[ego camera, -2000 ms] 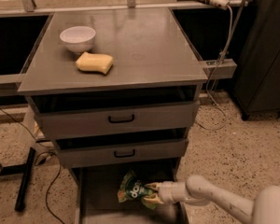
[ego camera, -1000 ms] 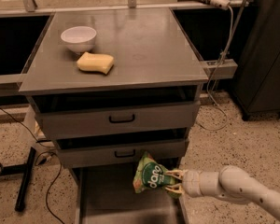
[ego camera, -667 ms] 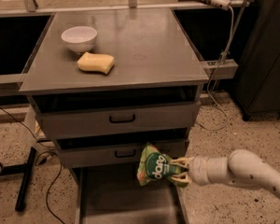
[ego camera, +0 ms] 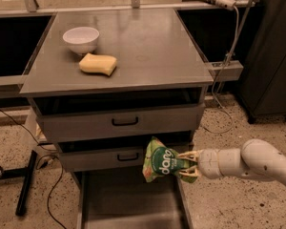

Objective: Pick green rice chip bag from bottom drawer and place on counter

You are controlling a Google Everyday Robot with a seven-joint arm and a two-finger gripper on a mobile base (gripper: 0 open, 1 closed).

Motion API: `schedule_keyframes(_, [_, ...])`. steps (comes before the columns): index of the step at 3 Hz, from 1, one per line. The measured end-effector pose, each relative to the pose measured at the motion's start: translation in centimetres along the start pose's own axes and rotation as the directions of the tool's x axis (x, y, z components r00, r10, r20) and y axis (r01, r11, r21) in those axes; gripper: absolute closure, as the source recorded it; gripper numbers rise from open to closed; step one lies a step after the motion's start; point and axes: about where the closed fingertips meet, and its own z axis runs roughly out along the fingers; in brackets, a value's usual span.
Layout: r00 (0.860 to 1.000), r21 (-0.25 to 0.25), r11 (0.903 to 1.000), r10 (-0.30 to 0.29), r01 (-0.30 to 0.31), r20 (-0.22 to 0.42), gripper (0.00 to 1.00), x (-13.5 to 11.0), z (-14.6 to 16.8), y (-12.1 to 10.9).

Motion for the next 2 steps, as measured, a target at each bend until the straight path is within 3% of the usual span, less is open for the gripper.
schedule_keyframes(1, [0.997,0.023,0.9975,-0.066,0.067,-0.031,1.00,-2.6,-2.1,-1.3])
schedule_keyframes(2, [0.976,0.037,0.9798,-0.192,0.197,-0.101,1.00,-8.1,-5.6,-4.0])
